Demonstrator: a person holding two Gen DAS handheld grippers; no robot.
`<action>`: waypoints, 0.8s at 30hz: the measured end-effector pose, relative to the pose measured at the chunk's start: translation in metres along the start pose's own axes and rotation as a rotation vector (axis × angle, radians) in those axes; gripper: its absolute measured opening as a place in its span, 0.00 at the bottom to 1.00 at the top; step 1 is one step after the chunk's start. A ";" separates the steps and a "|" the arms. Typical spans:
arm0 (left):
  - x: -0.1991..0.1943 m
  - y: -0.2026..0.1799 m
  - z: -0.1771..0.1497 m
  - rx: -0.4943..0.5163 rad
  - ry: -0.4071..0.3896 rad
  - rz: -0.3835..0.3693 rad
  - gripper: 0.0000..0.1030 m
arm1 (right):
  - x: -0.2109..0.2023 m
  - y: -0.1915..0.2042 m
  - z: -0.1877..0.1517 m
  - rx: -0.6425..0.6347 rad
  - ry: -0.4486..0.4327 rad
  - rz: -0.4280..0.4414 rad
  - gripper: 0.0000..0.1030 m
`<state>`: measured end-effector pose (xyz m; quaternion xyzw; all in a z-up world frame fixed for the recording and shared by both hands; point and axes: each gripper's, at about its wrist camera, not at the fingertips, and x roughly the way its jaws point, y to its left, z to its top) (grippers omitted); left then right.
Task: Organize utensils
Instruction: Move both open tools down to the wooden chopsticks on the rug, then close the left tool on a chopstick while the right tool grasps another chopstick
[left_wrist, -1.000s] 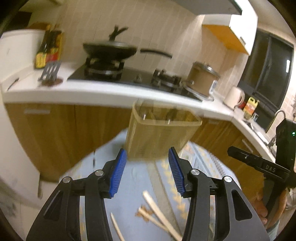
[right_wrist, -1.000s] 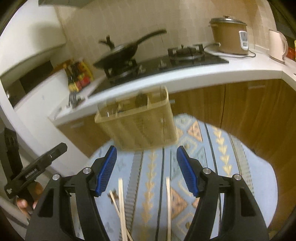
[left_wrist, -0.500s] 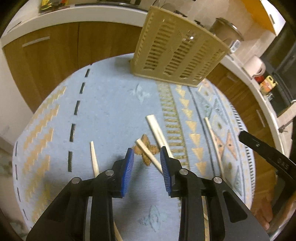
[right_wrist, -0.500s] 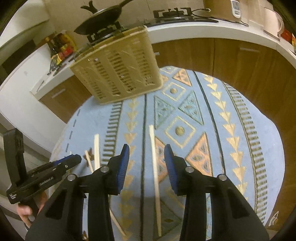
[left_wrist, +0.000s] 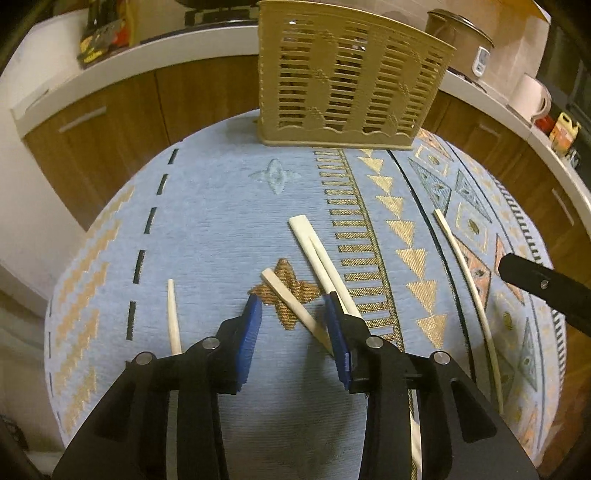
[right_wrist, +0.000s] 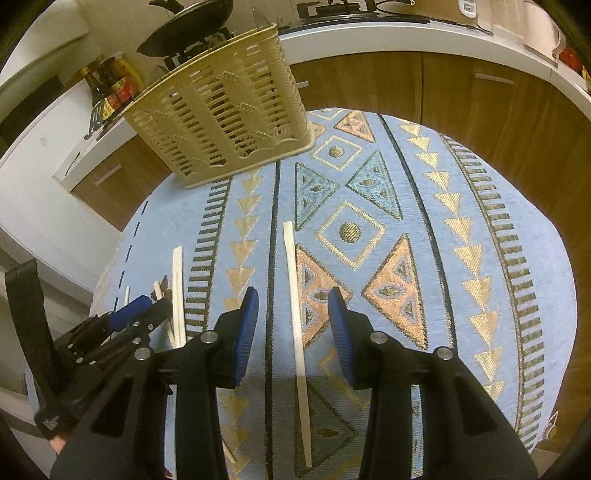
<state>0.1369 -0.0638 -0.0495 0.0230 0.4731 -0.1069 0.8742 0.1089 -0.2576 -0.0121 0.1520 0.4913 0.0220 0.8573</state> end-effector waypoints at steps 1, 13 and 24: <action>-0.001 -0.003 -0.001 0.013 -0.004 0.014 0.30 | 0.000 0.001 0.000 -0.002 0.000 -0.005 0.35; -0.005 0.016 0.003 0.172 0.050 -0.139 0.04 | 0.022 0.005 0.010 -0.072 0.096 0.014 0.35; -0.001 0.034 0.019 0.163 0.150 -0.221 0.05 | 0.058 0.020 0.030 -0.144 0.166 -0.044 0.28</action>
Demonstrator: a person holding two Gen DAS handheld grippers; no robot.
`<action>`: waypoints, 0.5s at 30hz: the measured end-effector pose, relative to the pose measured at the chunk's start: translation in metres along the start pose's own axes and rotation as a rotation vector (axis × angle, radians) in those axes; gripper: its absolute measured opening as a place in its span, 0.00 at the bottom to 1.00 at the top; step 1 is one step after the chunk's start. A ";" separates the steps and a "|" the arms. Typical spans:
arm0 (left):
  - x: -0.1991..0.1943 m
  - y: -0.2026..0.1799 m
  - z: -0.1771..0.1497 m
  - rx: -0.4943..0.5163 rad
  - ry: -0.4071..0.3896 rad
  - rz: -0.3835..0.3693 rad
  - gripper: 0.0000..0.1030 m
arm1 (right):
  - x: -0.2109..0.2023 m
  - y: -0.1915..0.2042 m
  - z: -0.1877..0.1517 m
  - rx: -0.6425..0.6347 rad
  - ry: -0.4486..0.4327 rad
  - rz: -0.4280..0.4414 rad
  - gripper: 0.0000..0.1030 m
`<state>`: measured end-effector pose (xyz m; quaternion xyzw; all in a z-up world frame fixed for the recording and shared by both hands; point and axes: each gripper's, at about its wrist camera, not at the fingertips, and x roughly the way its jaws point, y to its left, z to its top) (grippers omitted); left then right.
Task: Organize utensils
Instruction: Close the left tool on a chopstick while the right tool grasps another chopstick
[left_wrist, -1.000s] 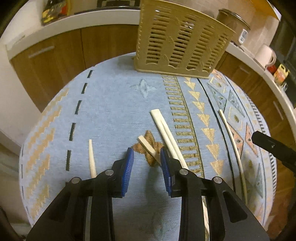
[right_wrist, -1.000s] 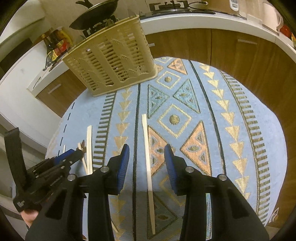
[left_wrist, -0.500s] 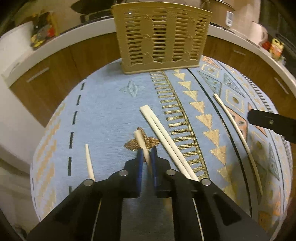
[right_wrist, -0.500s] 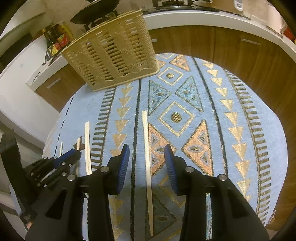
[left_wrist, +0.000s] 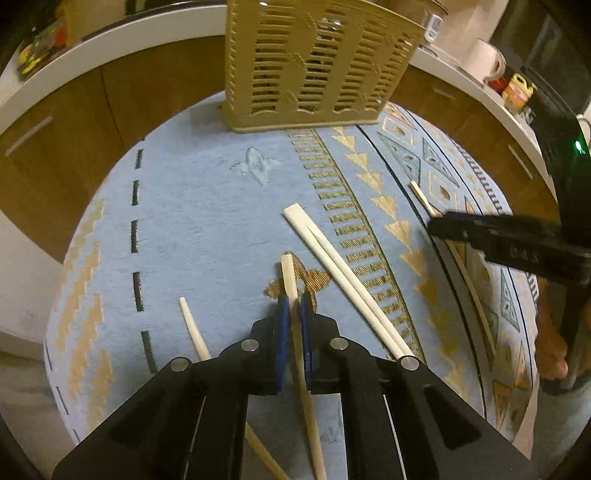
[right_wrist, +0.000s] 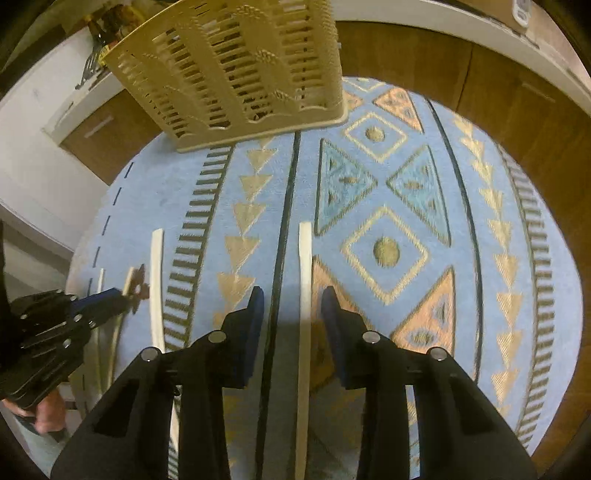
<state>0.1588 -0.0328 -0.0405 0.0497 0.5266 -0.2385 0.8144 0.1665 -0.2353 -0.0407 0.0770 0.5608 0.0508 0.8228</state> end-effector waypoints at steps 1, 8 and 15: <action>0.001 -0.001 0.001 0.013 0.012 0.003 0.07 | 0.001 0.001 0.002 -0.010 0.007 -0.007 0.28; 0.013 -0.017 0.012 0.143 0.143 0.032 0.16 | 0.012 0.026 0.012 -0.149 0.054 -0.121 0.28; 0.018 -0.035 0.009 0.211 0.107 0.140 0.05 | 0.014 0.044 0.009 -0.211 0.025 -0.115 0.06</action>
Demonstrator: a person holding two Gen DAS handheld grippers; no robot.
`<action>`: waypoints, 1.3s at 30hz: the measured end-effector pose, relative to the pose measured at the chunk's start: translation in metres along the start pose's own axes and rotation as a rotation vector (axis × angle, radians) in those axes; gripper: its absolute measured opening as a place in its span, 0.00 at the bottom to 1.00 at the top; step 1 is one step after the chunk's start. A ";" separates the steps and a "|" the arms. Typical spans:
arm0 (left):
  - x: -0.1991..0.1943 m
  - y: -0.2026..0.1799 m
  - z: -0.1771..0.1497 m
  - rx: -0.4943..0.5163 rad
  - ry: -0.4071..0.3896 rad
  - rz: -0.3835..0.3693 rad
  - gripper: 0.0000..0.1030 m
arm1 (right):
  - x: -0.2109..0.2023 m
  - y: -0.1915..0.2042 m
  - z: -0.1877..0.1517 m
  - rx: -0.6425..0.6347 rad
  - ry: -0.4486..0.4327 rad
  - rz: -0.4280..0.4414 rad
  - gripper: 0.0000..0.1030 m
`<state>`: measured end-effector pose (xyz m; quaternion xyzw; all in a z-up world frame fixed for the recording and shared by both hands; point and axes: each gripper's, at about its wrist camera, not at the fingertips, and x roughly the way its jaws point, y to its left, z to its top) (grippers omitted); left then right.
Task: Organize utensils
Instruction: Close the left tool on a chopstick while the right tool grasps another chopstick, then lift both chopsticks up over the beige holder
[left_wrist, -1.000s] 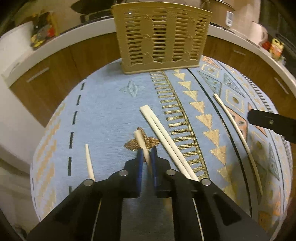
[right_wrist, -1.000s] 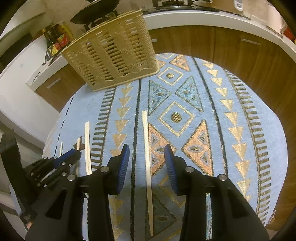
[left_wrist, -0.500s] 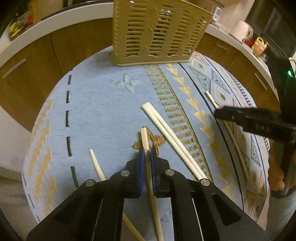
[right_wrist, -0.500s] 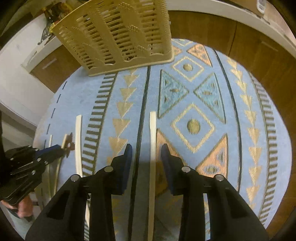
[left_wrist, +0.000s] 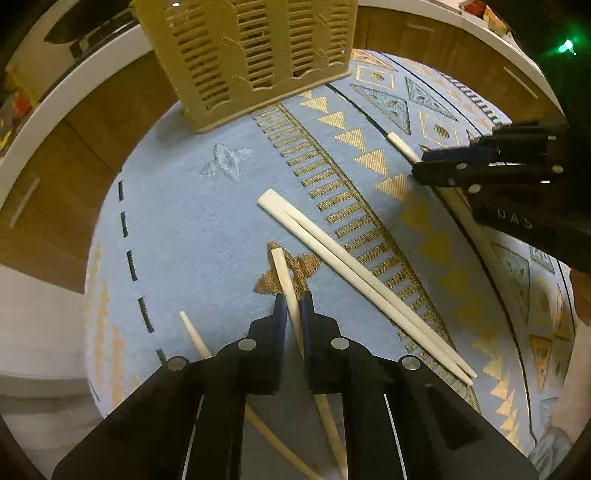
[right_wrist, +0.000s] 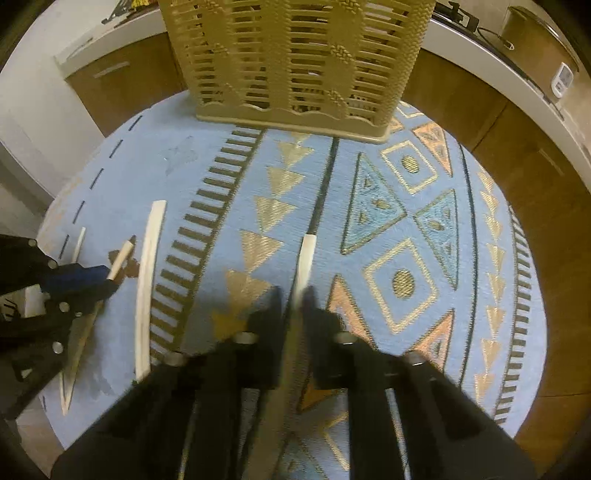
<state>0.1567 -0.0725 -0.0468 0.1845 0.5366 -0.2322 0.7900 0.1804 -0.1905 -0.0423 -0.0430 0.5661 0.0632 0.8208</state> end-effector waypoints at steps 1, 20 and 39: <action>-0.001 0.002 -0.001 -0.014 -0.013 -0.009 0.04 | 0.000 -0.002 0.000 0.011 -0.005 0.013 0.06; -0.080 0.023 -0.001 -0.210 -0.375 -0.107 0.04 | -0.090 -0.046 -0.042 0.122 -0.285 0.240 0.03; -0.164 0.027 0.009 -0.263 -0.742 -0.093 0.04 | -0.179 -0.035 -0.078 0.033 -0.689 0.286 0.03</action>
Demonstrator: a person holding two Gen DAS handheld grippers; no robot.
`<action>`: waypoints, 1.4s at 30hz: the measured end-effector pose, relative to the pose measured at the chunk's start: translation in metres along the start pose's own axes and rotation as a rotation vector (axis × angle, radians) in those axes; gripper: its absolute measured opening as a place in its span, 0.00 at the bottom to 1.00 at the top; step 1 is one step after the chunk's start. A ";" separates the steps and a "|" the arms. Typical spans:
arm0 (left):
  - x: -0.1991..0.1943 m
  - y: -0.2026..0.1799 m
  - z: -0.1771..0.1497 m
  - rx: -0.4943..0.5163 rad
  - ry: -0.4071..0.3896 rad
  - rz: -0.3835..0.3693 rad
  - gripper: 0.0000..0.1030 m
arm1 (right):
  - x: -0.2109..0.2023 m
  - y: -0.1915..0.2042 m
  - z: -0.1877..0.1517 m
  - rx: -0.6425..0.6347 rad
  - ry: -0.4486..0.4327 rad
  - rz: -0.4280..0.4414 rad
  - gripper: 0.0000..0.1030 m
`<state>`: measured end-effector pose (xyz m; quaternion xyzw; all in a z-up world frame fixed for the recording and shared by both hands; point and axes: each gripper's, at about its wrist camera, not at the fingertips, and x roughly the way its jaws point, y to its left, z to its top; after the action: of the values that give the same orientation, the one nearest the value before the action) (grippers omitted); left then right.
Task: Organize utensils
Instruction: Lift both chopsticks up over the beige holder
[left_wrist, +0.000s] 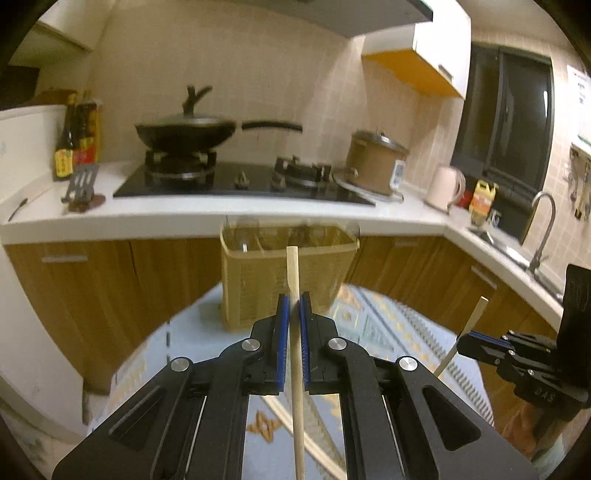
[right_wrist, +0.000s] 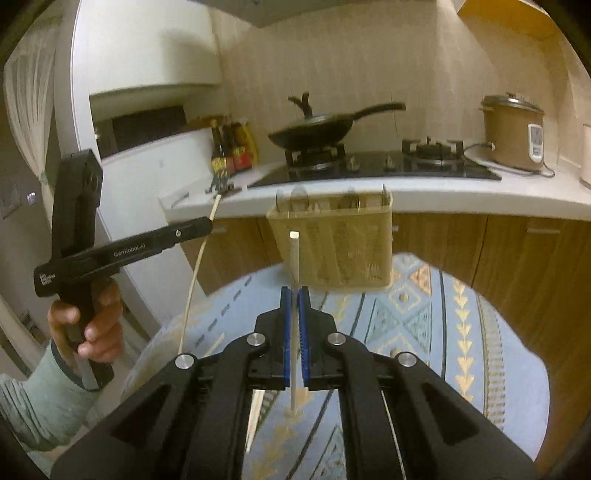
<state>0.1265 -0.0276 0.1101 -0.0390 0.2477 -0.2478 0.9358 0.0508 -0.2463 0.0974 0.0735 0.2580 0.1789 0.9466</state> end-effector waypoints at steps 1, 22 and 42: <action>-0.001 0.000 0.005 -0.001 -0.011 0.000 0.04 | 0.000 -0.001 0.007 -0.001 -0.014 -0.001 0.03; 0.026 -0.013 0.123 0.067 -0.391 0.156 0.04 | 0.032 -0.013 0.152 -0.077 -0.208 -0.072 0.03; 0.127 0.047 0.121 -0.127 -0.318 0.132 0.04 | 0.121 -0.074 0.160 -0.067 -0.150 -0.178 0.03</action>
<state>0.3017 -0.0537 0.1501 -0.1207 0.1136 -0.1604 0.9730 0.2524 -0.2771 0.1615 0.0316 0.1859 0.0967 0.9773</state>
